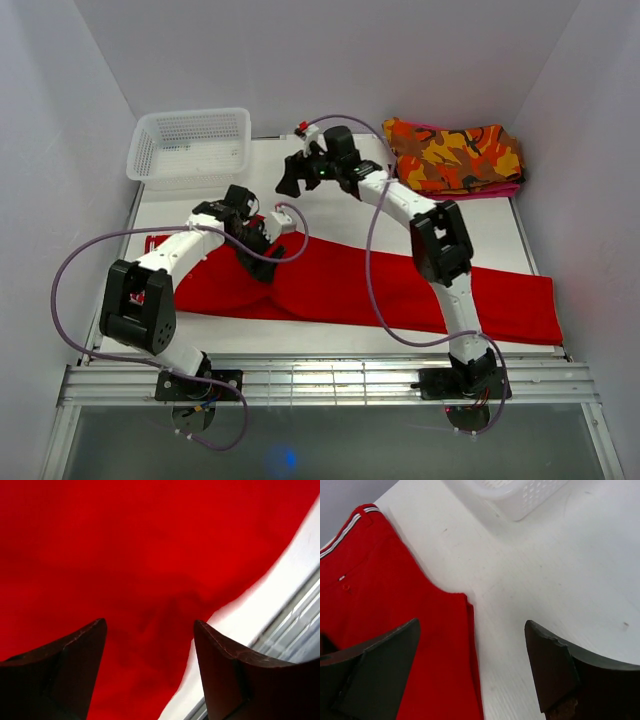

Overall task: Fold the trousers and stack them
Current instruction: Fold the trousers

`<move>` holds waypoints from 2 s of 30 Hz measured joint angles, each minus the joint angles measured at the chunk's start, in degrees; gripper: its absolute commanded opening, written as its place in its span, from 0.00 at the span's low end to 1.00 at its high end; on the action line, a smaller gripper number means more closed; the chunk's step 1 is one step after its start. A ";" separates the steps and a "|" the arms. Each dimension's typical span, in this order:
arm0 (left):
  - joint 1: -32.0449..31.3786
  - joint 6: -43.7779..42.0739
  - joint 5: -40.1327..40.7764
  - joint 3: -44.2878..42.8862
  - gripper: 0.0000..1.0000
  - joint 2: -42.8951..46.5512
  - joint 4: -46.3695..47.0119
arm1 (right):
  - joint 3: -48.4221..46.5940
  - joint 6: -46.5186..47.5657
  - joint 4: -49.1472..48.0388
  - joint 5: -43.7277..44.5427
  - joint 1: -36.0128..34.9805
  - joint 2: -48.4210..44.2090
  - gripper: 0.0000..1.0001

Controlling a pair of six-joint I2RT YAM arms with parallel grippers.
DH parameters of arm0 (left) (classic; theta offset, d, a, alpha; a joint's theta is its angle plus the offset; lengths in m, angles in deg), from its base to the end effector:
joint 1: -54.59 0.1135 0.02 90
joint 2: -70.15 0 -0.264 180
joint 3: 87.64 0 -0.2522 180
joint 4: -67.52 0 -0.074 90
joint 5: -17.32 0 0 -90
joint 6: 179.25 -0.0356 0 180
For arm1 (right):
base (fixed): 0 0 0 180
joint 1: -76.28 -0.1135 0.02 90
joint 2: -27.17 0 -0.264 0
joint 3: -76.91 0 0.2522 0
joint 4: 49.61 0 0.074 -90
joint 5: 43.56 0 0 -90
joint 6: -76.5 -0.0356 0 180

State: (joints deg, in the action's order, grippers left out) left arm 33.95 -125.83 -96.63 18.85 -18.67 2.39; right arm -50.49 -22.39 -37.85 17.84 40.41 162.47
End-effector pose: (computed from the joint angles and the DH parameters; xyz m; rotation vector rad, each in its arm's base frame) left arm 0.2527 -0.1106 0.2058 1.4170 2.4917 -0.5688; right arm 0.4410 0.3399 0.2291 -0.8028 1.8313 0.9919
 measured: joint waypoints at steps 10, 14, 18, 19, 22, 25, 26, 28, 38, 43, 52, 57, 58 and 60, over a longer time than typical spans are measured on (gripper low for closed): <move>25.31 17.59 0.13 -7.98 0.83 4.13 3.41 | 7.26 26.05 27.56 -1.27 13.25 -21.75 0.91; 33.81 18.29 2.51 -6.82 0.82 8.04 1.62 | 13.86 35.41 40.85 2.86 13.22 -22.18 0.94; 43.06 18.99 2.95 -6.75 0.79 8.48 0.11 | 19.37 40.59 51.56 8.07 12.07 -18.86 0.96; 46.23 19.34 2.56 -6.78 0.79 8.07 -0.28 | 20.17 41.27 53.31 9.33 11.89 -17.68 0.96; 55.47 20.39 1.44 -6.78 0.79 6.58 -1.66 | 21.42 42.97 56.72 13.49 12.00 -14.93 0.97; 61.35 20.85 -0.42 -5.70 0.79 6.64 -2.45 | 21.07 44.13 57.61 17.07 12.59 -14.38 0.98; 62.12 20.98 -0.92 -4.72 0.79 6.97 -2.25 | 20.76 44.30 57.99 18.12 12.90 -14.08 0.98; 62.71 21.14 -1.55 -1.90 0.79 7.98 -1.99 | 20.13 44.74 58.58 20.35 13.57 -13.51 0.98; 68.06 22.47 -4.20 3.17 0.77 5.49 0.83 | 19.39 47.12 59.54 29.77 16.83 -12.02 0.98; 68.08 22.43 -5.16 3.23 0.77 4.70 3.28 | 18.12 47.36 60.92 30.75 16.46 -11.08 0.99; 68.22 20.94 -3.50 3.32 0.76 2.40 7.45 | 18.18 47.67 60.96 31.23 16.35 -11.06 0.99; 68.28 20.35 -5.35 4.11 0.71 -1.84 8.33 | 18.16 47.65 60.96 31.26 16.35 -11.06 0.99; 68.30 20.17 -6.32 4.26 0.70 -2.93 8.35 | 18.14 47.65 60.98 31.28 16.35 -11.06 0.99; 68.32 20.02 -8.37 4.76 0.66 -4.55 8.50 | 18.03 47.67 61.07 31.28 16.35 -11.02 0.99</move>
State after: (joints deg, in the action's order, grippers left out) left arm 102.27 -105.81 -105.00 23.62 -23.22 10.89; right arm -32.46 25.28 23.22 49.12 56.75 151.46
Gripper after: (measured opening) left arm 0.689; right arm 0.984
